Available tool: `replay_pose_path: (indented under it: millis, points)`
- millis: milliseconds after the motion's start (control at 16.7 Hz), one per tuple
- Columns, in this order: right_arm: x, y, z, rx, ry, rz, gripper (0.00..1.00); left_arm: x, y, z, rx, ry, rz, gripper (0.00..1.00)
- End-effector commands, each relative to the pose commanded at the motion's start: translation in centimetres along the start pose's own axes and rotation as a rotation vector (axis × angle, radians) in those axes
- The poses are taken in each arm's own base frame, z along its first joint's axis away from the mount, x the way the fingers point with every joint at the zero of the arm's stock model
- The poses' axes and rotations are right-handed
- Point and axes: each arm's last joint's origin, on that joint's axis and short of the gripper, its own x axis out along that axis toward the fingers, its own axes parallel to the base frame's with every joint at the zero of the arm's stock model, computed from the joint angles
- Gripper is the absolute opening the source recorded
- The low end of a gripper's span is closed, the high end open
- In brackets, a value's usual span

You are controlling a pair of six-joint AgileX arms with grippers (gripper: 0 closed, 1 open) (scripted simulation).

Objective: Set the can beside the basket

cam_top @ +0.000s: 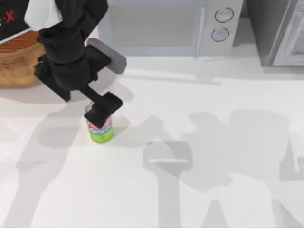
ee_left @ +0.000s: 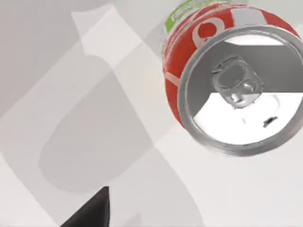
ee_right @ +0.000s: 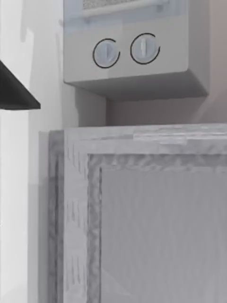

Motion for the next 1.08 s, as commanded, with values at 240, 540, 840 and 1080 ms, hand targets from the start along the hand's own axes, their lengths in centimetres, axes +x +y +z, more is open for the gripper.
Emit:
replay_pose_path:
  millis: [240,540,840,1080]
  points:
    - [0.0,0.0,0.0,0.0,0.0,0.0,1.0,0.2,0.3,2.8,0.03,0.017,0.001,1.0]
    - [0.0,0.0,0.0,0.0,0.0,0.0,1.0,0.2,0.4,3.1,0.033,0.017,0.003,1.0]
    - [0.0,0.0,0.0,0.0,0.0,0.0,1.0,2.1,0.5,3.1,0.032,0.021,0.001,1.0]
    - [0.0,0.0,0.0,0.0,0.0,0.0,1.0,5.2,0.5,3.1,0.032,0.009,0.006,1.0]
